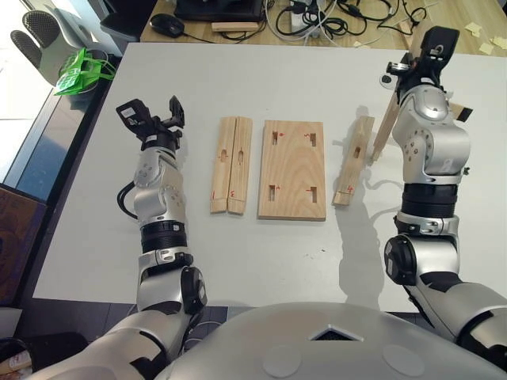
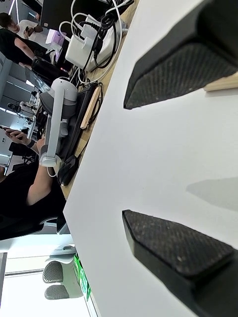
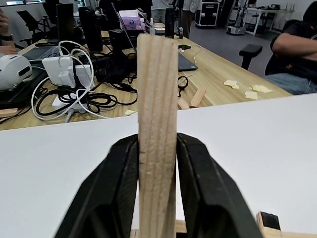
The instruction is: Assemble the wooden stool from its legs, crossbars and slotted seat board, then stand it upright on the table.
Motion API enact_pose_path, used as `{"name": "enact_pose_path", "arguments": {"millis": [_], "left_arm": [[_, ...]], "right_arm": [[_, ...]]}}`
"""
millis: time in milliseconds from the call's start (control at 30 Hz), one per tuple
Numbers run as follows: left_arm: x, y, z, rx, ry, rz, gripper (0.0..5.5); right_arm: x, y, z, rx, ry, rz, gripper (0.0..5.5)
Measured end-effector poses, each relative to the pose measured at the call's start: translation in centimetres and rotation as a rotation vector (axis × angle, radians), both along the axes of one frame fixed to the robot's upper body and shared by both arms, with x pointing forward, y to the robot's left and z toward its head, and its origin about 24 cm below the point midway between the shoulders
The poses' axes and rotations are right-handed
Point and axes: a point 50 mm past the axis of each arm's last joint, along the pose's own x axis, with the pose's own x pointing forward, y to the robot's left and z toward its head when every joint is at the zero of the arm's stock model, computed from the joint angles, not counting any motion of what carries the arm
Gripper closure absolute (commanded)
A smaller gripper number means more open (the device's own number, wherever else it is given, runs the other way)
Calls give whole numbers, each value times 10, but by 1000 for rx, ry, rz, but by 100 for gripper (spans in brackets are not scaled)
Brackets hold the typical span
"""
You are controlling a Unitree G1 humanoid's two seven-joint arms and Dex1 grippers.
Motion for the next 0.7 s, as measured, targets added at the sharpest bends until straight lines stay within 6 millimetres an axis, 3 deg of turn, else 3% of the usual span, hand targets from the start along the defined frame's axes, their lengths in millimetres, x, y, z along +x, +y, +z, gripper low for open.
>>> {"name": "enact_pose_path", "arguments": {"millis": [233,500,700], "left_arm": [[3,-9,9,-24,-40,7,173],[21,-70,69,-177,-169,-157,173],[16,-131,92,-276,-90,-451,173]], "right_arm": [[-5,13,-9,-191,-36,144,446],[-9,29,-11,-364,-108,286,446],[-10,38,-8,-485,-177,360,447]]}}
